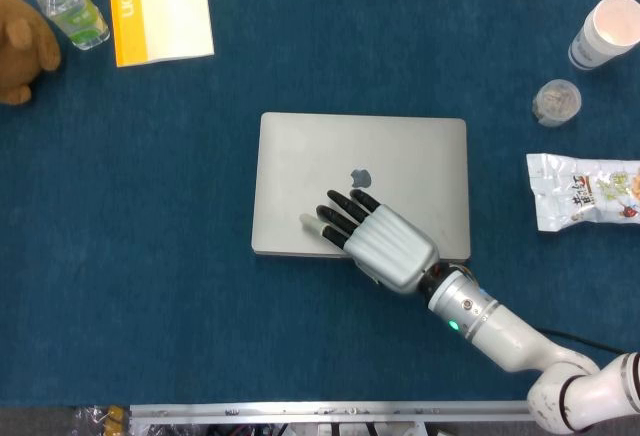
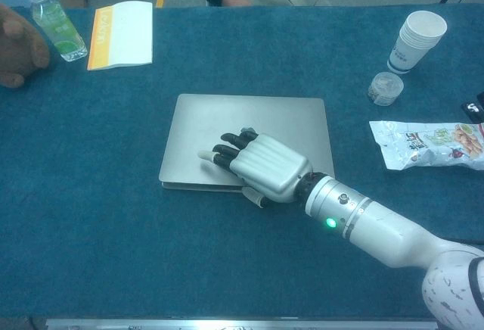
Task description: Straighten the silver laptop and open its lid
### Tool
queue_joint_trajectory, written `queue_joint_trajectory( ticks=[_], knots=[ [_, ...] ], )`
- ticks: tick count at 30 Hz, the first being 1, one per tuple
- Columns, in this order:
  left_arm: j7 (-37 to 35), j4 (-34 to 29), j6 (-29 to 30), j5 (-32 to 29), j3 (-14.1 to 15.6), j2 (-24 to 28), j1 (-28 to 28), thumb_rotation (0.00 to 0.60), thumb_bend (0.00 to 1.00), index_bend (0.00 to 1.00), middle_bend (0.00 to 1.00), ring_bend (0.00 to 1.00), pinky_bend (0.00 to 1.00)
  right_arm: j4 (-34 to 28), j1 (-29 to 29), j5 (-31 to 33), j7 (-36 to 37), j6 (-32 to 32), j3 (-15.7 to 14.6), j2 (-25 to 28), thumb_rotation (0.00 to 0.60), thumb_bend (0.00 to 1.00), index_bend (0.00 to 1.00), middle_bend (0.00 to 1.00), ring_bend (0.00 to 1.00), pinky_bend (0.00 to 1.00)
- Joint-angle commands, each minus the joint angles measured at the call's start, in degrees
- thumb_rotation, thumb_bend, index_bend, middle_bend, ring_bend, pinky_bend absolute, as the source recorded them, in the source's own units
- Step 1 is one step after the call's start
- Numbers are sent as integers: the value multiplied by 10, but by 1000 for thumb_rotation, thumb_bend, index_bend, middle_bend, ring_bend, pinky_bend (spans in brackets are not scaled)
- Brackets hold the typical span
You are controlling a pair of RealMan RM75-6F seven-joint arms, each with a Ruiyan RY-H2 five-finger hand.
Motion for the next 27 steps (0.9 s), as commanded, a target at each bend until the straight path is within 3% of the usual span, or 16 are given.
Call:
queue_joint_trajectory(
  ticks=[1,15,23,27],
  knots=[
    [-6,6,0,-2,1,-1,2,597,248,53,15,0,39,-4,4,5,-11,1,7,0,600,456,0,136,25,162],
    [-3,10,-27,1,14,10,-2,597,247,115,94,13,44,-25,23,40,-62,5,33,9,600,456,0,129,14,145],
    [12,7,-64,23,32,17,-17,599,247,240,219,115,44,-30,33,53,-80,12,40,13,600,456,0,128,14,145],
    [13,6,-81,40,42,22,-28,598,248,292,236,127,44,-32,37,58,-84,15,43,14,600,456,0,128,14,145]
  ],
)
